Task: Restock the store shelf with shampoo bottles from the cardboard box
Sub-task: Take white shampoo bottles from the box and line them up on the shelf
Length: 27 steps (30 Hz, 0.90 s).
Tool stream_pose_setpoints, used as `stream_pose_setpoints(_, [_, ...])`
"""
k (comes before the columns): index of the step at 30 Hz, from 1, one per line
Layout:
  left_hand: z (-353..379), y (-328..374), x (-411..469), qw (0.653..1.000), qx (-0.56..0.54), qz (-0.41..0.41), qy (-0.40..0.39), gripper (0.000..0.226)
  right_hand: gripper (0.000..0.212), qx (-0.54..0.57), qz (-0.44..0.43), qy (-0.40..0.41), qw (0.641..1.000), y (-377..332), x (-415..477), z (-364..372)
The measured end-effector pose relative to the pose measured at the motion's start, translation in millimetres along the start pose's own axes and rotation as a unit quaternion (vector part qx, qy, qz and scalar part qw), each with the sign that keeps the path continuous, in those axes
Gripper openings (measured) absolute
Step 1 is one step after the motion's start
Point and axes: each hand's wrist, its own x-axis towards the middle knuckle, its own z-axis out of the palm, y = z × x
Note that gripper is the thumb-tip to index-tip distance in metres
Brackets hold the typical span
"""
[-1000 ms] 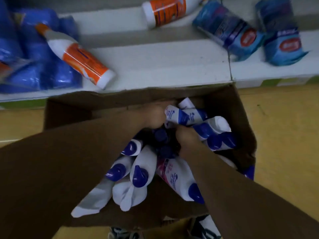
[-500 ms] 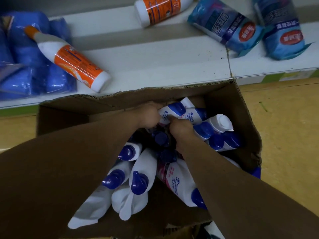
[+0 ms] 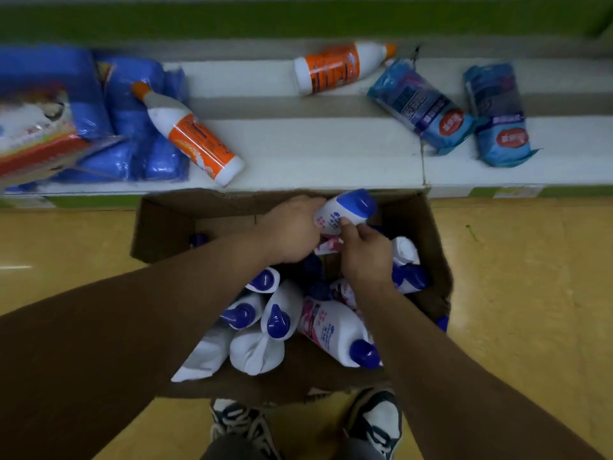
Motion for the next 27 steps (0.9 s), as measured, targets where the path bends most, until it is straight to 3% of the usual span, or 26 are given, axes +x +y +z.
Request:
stream_pose_setpoints(8, [-111,119,-142,0.999,-0.019,-0.013,0.043,0.062,0.024,0.045,-0.085,-0.005,0.995,-123,-134,-96])
stream_pose_setpoints(20, [-279,337,-396,0.974,-0.127,0.013,0.186,0.058,0.019,0.055,-0.220,-0.018,0.974,-321,-366,-255])
stream_pose_setpoints(27, [-355,406,-496,0.938,-0.201,0.039,0.281,0.060,0.012,0.051,-0.322,-0.036,0.945,-427,-466,-316])
